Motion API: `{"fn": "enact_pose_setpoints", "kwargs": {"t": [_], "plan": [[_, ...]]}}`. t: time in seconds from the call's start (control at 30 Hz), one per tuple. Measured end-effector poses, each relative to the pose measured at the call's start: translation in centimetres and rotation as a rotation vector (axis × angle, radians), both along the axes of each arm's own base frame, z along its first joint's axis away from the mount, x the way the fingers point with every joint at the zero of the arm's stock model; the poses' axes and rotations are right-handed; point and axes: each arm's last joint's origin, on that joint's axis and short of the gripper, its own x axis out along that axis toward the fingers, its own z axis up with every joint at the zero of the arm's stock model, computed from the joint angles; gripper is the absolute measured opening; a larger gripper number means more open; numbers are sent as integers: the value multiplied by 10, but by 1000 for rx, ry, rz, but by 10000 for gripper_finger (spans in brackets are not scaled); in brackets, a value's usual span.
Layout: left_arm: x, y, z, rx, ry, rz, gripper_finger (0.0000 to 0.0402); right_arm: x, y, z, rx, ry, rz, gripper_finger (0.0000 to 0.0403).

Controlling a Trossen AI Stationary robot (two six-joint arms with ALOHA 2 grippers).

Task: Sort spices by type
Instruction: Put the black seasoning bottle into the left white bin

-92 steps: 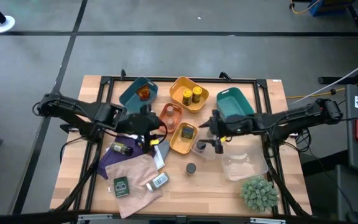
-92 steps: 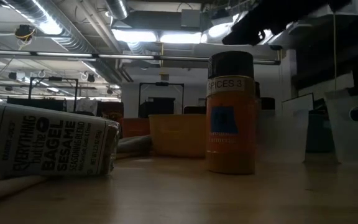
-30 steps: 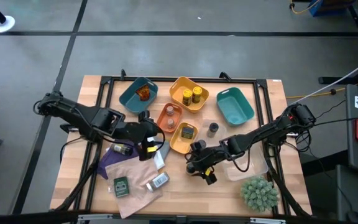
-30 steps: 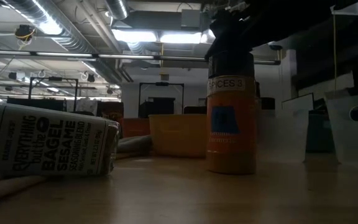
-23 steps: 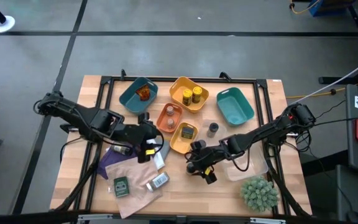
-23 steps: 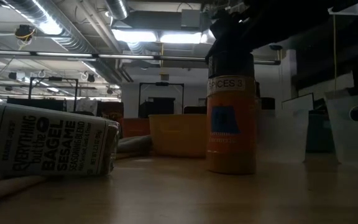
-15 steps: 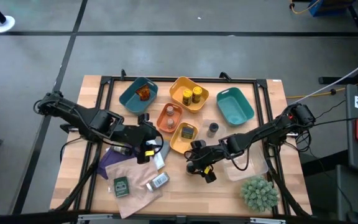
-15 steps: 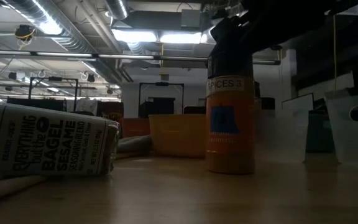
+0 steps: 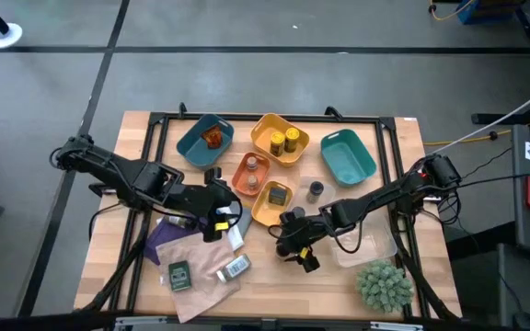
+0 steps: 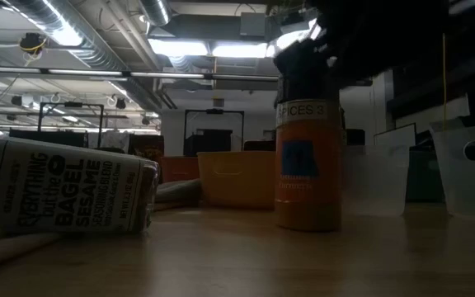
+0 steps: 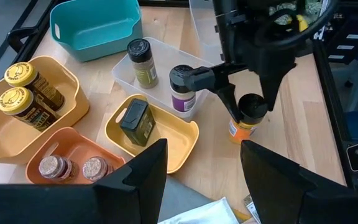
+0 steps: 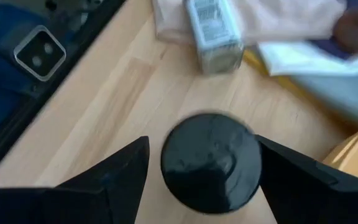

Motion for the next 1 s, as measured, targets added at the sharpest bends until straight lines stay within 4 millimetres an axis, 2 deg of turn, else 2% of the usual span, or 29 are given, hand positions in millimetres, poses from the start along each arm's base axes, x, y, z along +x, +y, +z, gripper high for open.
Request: {"fn": "enact_pose_setpoints", "kwargs": {"t": [0.13,0.3,0.57,0.8,1.0], "plan": [[0,0,0,0,1,-2,186,3,-1,-2,18,-7,9,259],[0,-1,0,0,1,-5,186,4,-3,-2,20,-9,8,208],[-1,-1,0,-2,0,-3,186,2,-3,3,25,-16,14,208],[-1,-1,0,-3,0,-3,186,0,-3,45,-5,33,46,208],[-1,-1,0,-3,0,-3,186,-1,-3,91,-54,117,66,208]]}}
